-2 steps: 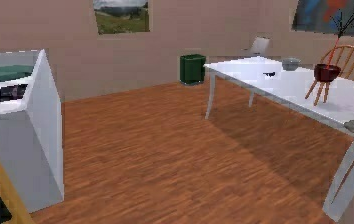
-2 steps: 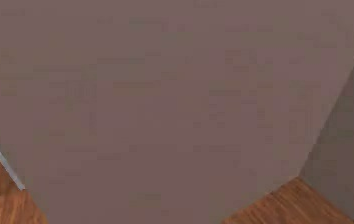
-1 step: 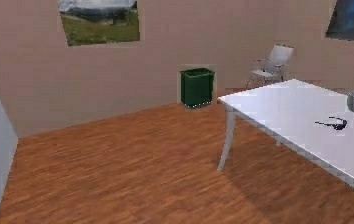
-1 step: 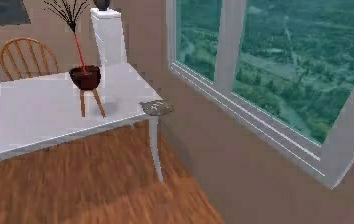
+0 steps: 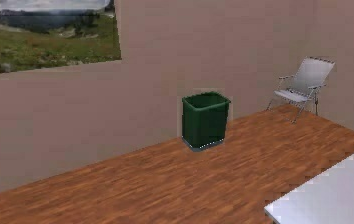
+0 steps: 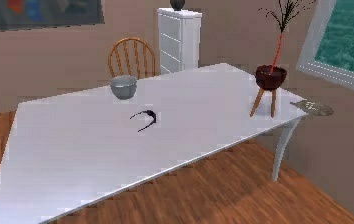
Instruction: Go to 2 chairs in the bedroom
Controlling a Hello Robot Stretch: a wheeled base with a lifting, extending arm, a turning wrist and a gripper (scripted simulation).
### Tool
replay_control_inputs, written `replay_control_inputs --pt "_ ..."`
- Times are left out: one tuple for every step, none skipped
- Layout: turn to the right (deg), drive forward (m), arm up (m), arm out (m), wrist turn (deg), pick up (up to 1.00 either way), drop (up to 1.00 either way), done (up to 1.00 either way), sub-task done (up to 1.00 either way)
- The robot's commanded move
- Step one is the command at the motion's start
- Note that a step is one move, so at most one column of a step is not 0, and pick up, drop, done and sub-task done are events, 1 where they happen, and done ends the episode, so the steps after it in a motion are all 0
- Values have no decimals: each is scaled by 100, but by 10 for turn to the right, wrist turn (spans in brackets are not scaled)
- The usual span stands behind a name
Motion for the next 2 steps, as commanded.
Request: replay_control_inputs --pt "-30 0 0 0 0 0 0 0 0" --pt "0 55 0 0 0 0 0 0 0"
